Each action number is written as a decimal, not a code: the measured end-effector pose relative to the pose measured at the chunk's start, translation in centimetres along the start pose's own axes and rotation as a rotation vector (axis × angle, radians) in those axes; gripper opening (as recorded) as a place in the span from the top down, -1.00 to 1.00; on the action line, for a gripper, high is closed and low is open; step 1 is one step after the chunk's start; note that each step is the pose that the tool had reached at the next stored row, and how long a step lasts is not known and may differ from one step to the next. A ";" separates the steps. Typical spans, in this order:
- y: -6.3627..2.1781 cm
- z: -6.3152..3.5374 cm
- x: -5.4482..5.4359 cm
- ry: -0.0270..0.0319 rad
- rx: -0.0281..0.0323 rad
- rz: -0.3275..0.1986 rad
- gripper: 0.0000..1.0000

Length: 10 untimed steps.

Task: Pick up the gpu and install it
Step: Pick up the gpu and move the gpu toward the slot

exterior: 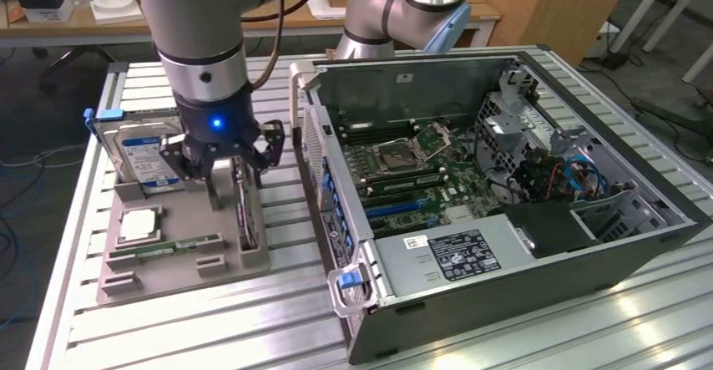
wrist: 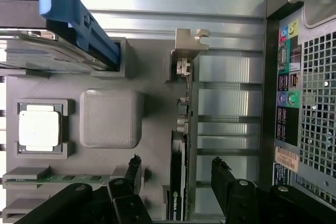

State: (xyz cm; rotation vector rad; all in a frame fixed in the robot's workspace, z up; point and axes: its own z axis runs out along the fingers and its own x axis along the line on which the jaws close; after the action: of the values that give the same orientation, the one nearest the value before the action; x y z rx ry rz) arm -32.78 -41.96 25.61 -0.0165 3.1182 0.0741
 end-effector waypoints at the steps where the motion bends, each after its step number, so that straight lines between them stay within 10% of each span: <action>1: -0.01 0.10 0.0 -0.0002 -0.0002 0.000 -0.29; 10: -0.07 0.87 0.0 0.0000 0.0000 0.001 -0.29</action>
State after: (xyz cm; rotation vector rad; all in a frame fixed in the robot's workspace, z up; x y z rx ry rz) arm -32.73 -41.99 24.74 -0.0151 3.1182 0.0741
